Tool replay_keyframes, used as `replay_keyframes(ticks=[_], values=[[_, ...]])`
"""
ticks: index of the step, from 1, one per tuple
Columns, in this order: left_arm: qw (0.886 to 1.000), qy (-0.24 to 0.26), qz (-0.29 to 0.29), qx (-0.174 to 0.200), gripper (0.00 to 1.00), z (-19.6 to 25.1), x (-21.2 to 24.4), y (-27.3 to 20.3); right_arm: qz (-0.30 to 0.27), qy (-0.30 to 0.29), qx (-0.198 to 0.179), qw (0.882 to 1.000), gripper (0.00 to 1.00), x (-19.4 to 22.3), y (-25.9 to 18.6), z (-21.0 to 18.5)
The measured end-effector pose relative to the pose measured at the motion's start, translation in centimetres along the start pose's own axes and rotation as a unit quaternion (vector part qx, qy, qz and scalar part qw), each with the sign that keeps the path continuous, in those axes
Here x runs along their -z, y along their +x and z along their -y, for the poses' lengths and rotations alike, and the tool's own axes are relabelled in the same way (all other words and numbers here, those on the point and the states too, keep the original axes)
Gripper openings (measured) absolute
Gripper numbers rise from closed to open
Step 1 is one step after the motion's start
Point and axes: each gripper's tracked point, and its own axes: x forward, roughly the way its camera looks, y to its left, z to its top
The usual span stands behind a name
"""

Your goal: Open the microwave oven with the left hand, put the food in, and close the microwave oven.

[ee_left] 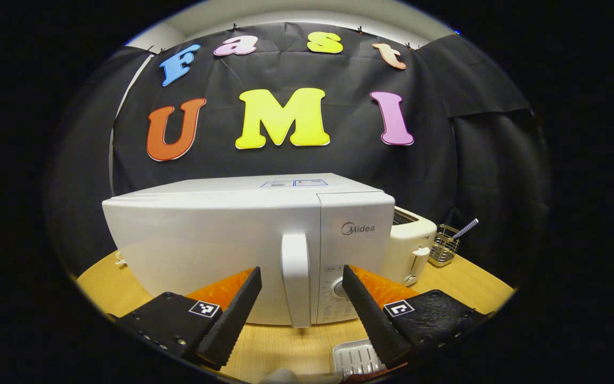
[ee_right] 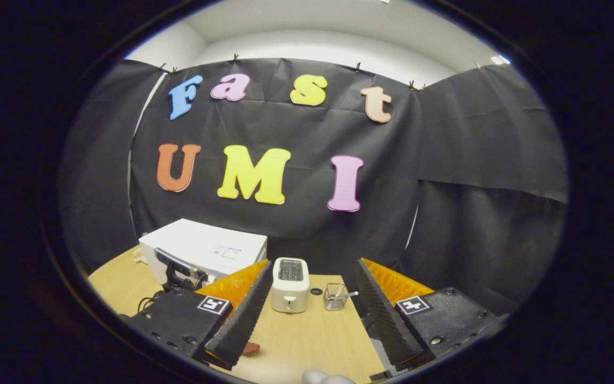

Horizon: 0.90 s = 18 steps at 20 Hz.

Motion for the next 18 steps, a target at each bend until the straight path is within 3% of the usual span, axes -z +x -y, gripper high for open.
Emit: replay_keyframes(ticks=[2, 3, 5, 7, 9, 13, 18], values=[[1.000, -0.001, 0.002, 0.000, 0.94, -0.1, -0.2, 0.3, -0.006, -0.001, 0.002, 1.000, 0.99, 0.1, 0.6, 0.3], [1.000, 0.000, 0.002, -0.004, 0.80, -0.2, 0.0, 0.3, -0.007, -0.001, 0.002, 1.000, 0.99, 0.2, 0.8, 0.4], [1.000, 0.005, 0.000, -0.008, 0.70, -0.4, 0.3, 0.5, -0.009, -0.002, -0.001, 1.000, 0.99, 0.1, 1.3, 0.2], [1.000, -0.015, 0.000, 0.004, 0.40, -0.2, 0.3, 0.7, -0.009, -0.003, -0.003, 1.000, 0.99, 0.3, 1.5, 0.1], [1.000, -0.018, -0.003, 0.011, 0.27, 0.0, 0.4, 0.6, -0.012, 0.000, -0.005, 1.000, 0.99, 0.4, 1.8, 0.0], [1.000, -0.011, -0.011, 0.003, 0.14, -0.2, 0.4, 0.3, -0.015, 0.002, -0.005, 1.000, 0.99, 0.7, 1.8, 0.1], [1.000, -0.013, -0.020, 0.006, 0.14, -0.3, 0.6, 0.0, -0.016, 0.000, -0.007, 1.000, 0.99, 0.8, 1.3, 0.0]])
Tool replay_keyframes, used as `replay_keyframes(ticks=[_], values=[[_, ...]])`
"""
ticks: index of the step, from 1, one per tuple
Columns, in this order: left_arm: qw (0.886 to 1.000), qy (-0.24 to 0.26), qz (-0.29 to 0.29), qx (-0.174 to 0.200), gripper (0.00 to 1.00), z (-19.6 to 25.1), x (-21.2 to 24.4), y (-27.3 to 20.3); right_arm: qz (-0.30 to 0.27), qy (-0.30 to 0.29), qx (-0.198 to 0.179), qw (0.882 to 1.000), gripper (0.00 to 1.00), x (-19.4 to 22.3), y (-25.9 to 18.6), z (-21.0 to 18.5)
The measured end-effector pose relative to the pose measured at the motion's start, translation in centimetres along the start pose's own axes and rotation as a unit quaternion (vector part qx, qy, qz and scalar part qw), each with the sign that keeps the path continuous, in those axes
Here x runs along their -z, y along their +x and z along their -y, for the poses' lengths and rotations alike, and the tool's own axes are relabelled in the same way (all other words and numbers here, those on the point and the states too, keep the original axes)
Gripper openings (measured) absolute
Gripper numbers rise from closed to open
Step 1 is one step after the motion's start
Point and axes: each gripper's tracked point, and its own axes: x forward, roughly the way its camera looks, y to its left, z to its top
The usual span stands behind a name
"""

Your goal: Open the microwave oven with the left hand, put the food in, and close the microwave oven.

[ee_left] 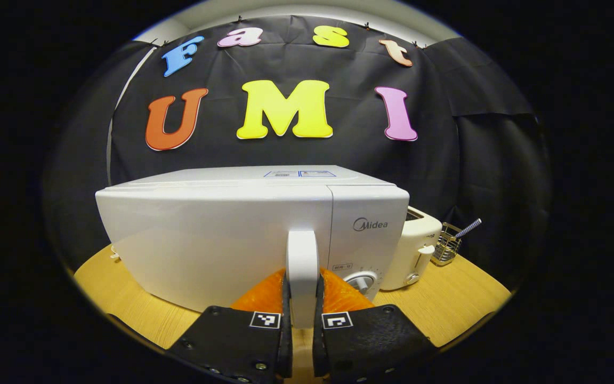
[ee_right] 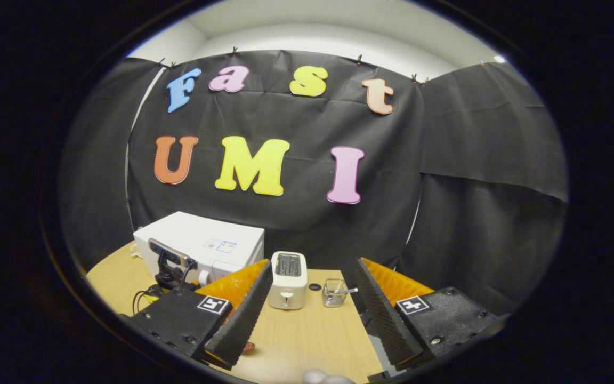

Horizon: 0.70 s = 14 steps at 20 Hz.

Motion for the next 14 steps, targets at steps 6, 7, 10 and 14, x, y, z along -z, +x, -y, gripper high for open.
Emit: replay_keyframes(ticks=[6, 7, 10, 14], values=[[1.000, 0.017, -0.001, 0.014, 0.14, -0.1, 1.0, -3.1, 0.005, -0.010, -0.010, 1.000, 0.99, -0.1, -0.5, -0.8], [1.000, 0.024, 0.001, 0.017, 0.14, -0.5, 1.2, -4.3, 0.006, -0.012, -0.015, 1.000, 0.99, 0.0, -0.6, -1.3], [0.999, 0.021, -0.013, 0.022, 0.14, -1.5, 2.2, -7.8, 0.009, -0.014, -0.032, 0.999, 0.99, 0.2, -1.1, -2.8], [0.999, 0.024, -0.029, 0.024, 0.14, -3.5, 3.2, -12.6, 0.005, -0.002, -0.058, 0.998, 0.99, 0.4, -1.9, -5.0]])
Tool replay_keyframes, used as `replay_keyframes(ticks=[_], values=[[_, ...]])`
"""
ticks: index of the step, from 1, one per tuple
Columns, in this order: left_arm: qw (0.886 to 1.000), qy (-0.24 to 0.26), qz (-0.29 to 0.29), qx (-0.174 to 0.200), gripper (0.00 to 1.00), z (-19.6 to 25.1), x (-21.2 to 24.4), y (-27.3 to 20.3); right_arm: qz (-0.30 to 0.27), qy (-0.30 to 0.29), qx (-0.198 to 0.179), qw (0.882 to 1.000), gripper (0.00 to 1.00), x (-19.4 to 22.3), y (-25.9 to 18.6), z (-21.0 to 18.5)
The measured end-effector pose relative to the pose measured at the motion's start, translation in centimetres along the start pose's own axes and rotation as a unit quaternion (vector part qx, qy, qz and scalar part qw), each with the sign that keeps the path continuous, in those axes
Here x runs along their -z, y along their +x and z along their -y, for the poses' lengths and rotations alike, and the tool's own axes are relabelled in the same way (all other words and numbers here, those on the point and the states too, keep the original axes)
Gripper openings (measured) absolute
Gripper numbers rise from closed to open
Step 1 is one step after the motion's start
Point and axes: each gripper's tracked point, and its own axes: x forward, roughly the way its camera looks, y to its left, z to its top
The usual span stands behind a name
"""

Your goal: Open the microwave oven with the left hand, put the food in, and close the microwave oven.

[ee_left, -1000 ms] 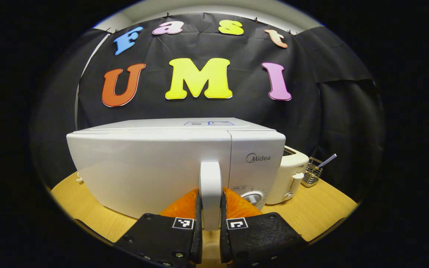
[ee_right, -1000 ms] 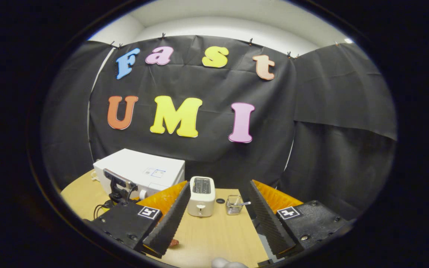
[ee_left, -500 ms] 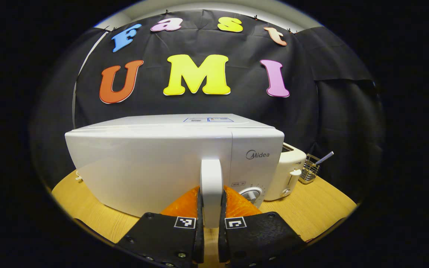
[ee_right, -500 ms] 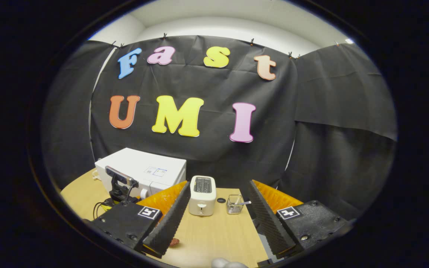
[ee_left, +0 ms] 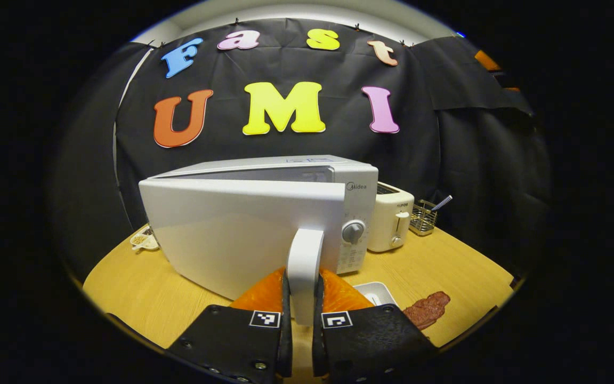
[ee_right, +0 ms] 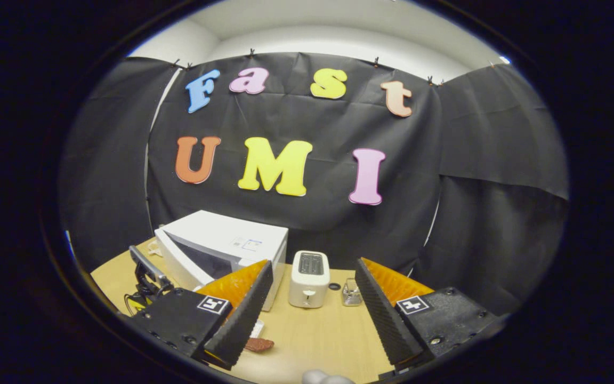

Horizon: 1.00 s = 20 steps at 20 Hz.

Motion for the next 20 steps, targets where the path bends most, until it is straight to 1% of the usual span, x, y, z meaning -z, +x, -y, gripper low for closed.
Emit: replay_keyframes(ticks=[4, 6, 14, 15, 16, 17, 19, 20], values=[[1.000, 0.005, -0.015, -0.015, 0.14, -3.2, 1.6, -4.6, 0.004, 0.005, -0.021, 1.000, 0.99, 0.0, -1.0, -2.7], [0.999, -0.004, -0.025, -0.036, 0.17, -5.2, 2.3, -6.8, 0.004, 0.008, -0.035, 0.999, 0.99, 0.1, -1.4, -4.3], [0.993, 0.002, -0.042, -0.107, 0.18, -13.7, 4.6, -12.8, -0.008, 0.010, -0.062, 0.998, 0.99, 1.5, -2.1, -9.7], [0.993, 0.002, -0.039, -0.113, 0.18, -14.7, 4.8, -13.4, -0.009, 0.009, -0.064, 0.998, 0.92, 1.5, -2.3, -10.2], [0.992, -0.001, -0.040, -0.116, 0.18, -15.5, 5.0, -13.8, -0.010, 0.009, -0.067, 0.998, 0.92, 1.8, -2.4, -10.7], [0.992, -0.006, -0.042, -0.117, 0.18, -16.3, 5.3, -14.0, -0.012, 0.011, -0.069, 0.997, 0.99, 1.9, -2.6, -11.1], [0.993, -0.009, -0.044, -0.110, 0.18, -17.0, 5.4, -14.3, -0.016, 0.010, -0.072, 0.997, 0.99, 2.2, -2.8, -11.7], [0.994, -0.014, -0.043, -0.104, 0.18, -17.2, 5.4, -14.6, -0.016, 0.009, -0.073, 0.997, 0.92, 2.2, -3.0, -12.0]])
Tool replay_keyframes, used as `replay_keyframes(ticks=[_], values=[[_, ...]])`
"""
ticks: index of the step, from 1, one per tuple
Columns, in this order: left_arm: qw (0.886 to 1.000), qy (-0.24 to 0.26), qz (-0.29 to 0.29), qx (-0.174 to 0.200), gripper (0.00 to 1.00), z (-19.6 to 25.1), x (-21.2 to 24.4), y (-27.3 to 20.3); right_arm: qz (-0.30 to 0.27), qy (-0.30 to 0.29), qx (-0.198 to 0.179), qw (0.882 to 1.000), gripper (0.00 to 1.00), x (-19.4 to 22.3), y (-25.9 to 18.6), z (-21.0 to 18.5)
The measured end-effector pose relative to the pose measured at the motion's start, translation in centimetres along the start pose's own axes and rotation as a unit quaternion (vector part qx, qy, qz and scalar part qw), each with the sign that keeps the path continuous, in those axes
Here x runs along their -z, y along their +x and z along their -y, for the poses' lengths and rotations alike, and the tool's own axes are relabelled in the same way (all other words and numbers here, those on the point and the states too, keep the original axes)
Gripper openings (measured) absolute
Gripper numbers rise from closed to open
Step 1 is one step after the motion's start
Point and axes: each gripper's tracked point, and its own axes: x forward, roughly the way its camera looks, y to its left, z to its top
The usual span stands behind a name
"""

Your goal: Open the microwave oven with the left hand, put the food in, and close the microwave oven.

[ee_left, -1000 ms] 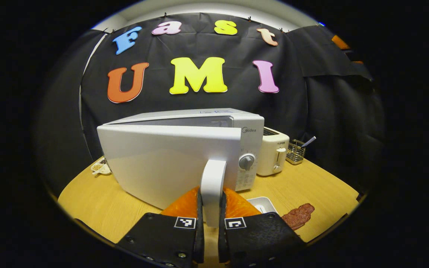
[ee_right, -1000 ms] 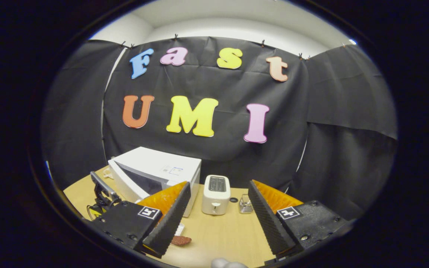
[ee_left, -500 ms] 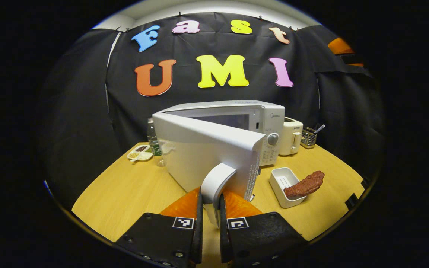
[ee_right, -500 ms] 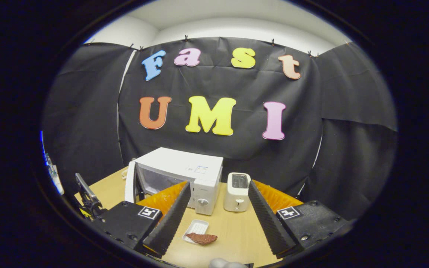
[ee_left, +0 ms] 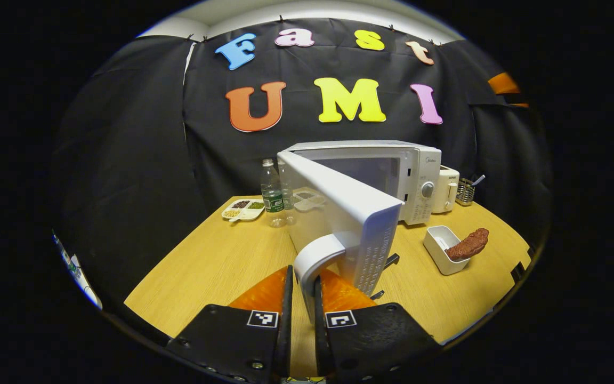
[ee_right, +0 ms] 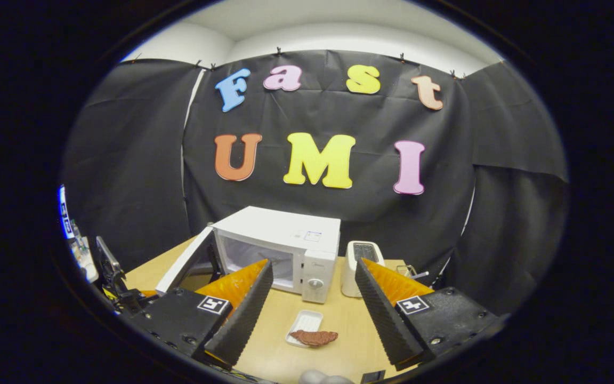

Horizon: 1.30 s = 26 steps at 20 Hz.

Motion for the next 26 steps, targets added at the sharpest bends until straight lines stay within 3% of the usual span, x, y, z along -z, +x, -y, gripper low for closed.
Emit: replay_keyframes(ticks=[1, 2, 5, 6, 8, 10, 12, 20, 26], values=[[1.000, -0.005, -0.001, 0.008, 0.18, -0.2, 0.0, 0.0, 0.001, -0.001, 0.000, 1.000, 0.92, 0.0, 0.0, -0.1], [1.000, -0.010, -0.003, 0.012, 0.19, -0.6, 0.0, 0.0, 0.000, -0.001, 0.000, 1.000, 0.99, 0.0, 0.0, -0.3], [1.000, -0.017, -0.001, 0.013, 0.38, -2.4, 0.2, -0.3, -0.002, 0.002, -0.001, 1.000, 0.99, 0.3, 0.1, -0.7], [1.000, -0.017, 0.003, 0.006, 0.39, -3.3, 0.2, -0.5, -0.003, 0.002, -0.002, 1.000, 0.99, 0.6, 0.1, -0.8], [1.000, -0.019, -0.002, 0.004, 0.67, -4.5, 0.5, -0.5, -0.007, 0.002, -0.002, 1.000, 0.99, 0.9, 0.2, -1.0], [1.000, -0.016, -0.005, 0.003, 0.82, -5.2, 0.6, -0.7, -0.012, 0.002, -0.001, 1.000, 0.99, 1.5, 0.2, -1.0], [1.000, -0.011, -0.007, 0.000, 0.90, -5.8, 0.5, -0.7, -0.018, 0.006, -0.001, 1.000, 0.99, 2.0, 0.4, -1.0], [1.000, -0.002, -0.009, -0.004, 0.95, -7.3, 0.6, -1.9, -0.025, 0.002, -0.005, 1.000, 0.99, 2.6, 0.9, -1.8], [0.999, 0.008, -0.008, -0.046, 0.95, -11.1, 0.8, -2.9, -0.033, -0.001, -0.013, 0.999, 0.99, 3.5, 2.3, -2.6]])
